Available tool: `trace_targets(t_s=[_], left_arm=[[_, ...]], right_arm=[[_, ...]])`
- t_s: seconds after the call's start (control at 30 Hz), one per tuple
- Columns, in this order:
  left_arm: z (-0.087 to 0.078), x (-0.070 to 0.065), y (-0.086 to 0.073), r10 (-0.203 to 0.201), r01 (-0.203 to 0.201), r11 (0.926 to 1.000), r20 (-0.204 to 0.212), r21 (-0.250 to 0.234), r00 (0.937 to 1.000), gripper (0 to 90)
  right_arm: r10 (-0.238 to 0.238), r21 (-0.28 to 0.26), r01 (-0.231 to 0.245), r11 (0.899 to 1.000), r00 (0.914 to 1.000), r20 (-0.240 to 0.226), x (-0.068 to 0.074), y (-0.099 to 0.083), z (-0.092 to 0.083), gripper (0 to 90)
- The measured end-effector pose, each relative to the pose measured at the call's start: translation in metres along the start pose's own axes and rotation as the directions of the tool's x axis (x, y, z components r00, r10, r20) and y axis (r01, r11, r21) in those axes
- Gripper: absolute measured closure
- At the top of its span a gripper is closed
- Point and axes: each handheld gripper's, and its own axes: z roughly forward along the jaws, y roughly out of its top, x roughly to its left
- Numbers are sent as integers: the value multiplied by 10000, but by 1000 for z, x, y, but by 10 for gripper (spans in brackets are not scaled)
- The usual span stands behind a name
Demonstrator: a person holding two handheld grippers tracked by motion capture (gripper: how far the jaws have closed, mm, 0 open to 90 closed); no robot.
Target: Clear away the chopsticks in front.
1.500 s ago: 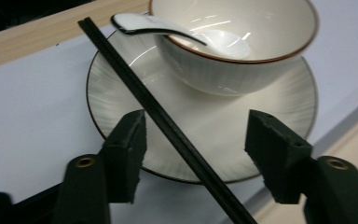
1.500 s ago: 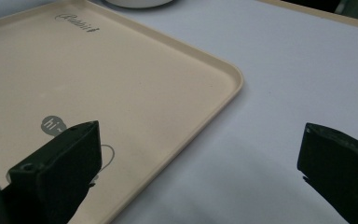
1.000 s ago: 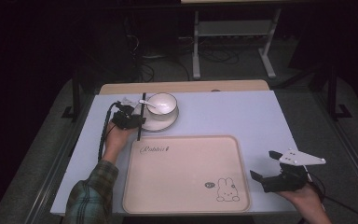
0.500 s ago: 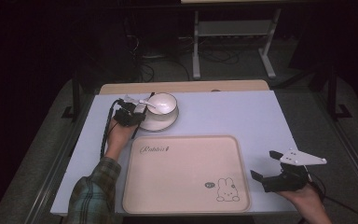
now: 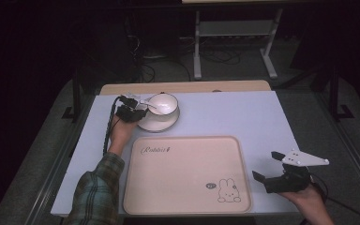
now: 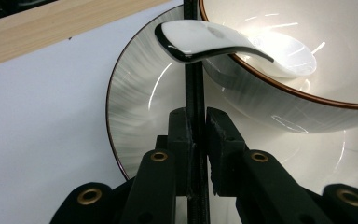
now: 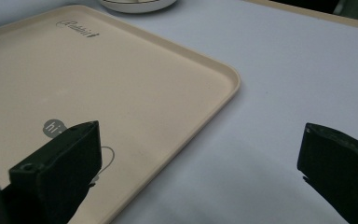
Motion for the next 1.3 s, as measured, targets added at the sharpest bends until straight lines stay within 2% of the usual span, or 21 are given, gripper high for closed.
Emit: trace_targets(t_s=[0.17, 0.33, 0.43, 0.63, 0.8, 1.3], left_arm=[[0, 1, 1, -139, 140, 9999, 111, -26, 9998, 793], [-12, 4, -1, -344, 349, 9991, 228, -242, 9991, 734], [-30, 7, -10, -550, 568, 9974, 414, -436, 9976, 727], [-44, 11, -28, -841, 882, 9944, 693, -589, 9940, 755], [-47, 16, -41, -1015, 1058, 9931, 812, -510, 9915, 773], [-42, 19, -44, -1060, 1088, 9934, 717, -353, 9918, 789]], right_arm=[[10, -16, -10, 10000, 10000, -1, 0, 0, -1, 0], [8, -25, -7, 10000, 10000, 15, -1, -1, -2, 0], [11, -38, -11, 10000, 10000, 23, 0, -1, -2, 0], [-15, -19, 15, 10000, 10000, 12, 1, 0, -2, 0], [-41, 9, 41, 10000, 10000, 39, 2, 0, -1, 0], [-24, 47, 24, 10000, 10000, 28, 1, -2, -1, 0]])
